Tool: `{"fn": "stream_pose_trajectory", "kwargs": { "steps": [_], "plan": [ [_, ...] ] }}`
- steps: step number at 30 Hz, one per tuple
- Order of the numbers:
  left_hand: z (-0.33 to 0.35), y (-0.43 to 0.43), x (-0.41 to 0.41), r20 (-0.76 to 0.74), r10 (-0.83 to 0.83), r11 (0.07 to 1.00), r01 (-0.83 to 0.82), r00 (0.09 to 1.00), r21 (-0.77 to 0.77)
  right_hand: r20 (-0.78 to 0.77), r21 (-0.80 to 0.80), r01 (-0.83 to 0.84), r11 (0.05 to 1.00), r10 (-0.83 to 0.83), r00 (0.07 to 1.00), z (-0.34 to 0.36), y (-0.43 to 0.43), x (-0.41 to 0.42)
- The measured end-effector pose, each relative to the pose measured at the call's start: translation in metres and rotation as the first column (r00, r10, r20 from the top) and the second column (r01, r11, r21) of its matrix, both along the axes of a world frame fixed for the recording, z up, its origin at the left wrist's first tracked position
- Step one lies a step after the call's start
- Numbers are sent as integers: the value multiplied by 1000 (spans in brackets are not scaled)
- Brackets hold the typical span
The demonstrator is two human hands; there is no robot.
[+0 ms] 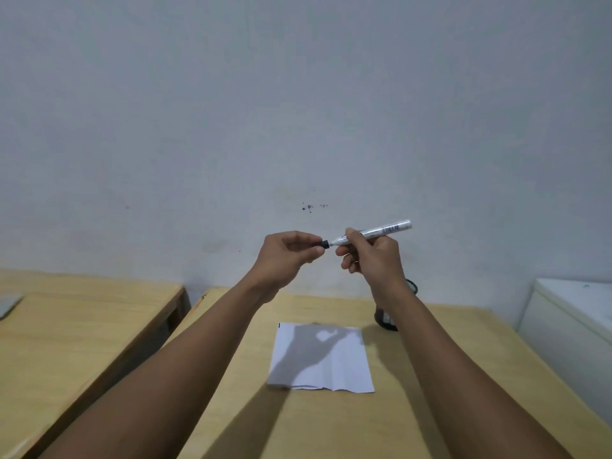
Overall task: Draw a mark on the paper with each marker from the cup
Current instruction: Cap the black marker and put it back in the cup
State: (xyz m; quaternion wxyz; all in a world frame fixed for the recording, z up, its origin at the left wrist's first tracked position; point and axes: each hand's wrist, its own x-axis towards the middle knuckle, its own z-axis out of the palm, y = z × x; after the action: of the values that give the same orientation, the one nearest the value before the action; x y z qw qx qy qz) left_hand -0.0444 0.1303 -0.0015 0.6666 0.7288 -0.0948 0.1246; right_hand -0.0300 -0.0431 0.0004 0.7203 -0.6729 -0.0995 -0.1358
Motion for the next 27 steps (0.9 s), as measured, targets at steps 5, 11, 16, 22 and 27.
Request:
{"fn": "stream_pose_trajectory", "kwargs": {
  "steps": [5, 11, 16, 22, 27],
  "plan": [
    [25, -17, -17, 53, -60, 998, 58, 997, 37, 47, 13, -19, 1000, 19, 999, 23, -22, -22],
    [44, -40, -27, 126, -91, 995, 85, 988, 57, 118, 26, -21, 999, 18, 993, 39, -46, -38],
    [50, -55, -28, 172, -109, 993, 98, 979, 71, 153, 17, -26, 1000, 23, 988, 40, -57, -40],
    [38, -80, -13, 432, 59, 910, -227, 900, 348, 5, 124, 21, 992, -22, 1000, 28, -67, -27],
    [22, -96, 5, 553, 79, 759, -410, 829, 506, -159, -154, 63, 986, -88, 983, 17, -95, -6]
  ]
}}
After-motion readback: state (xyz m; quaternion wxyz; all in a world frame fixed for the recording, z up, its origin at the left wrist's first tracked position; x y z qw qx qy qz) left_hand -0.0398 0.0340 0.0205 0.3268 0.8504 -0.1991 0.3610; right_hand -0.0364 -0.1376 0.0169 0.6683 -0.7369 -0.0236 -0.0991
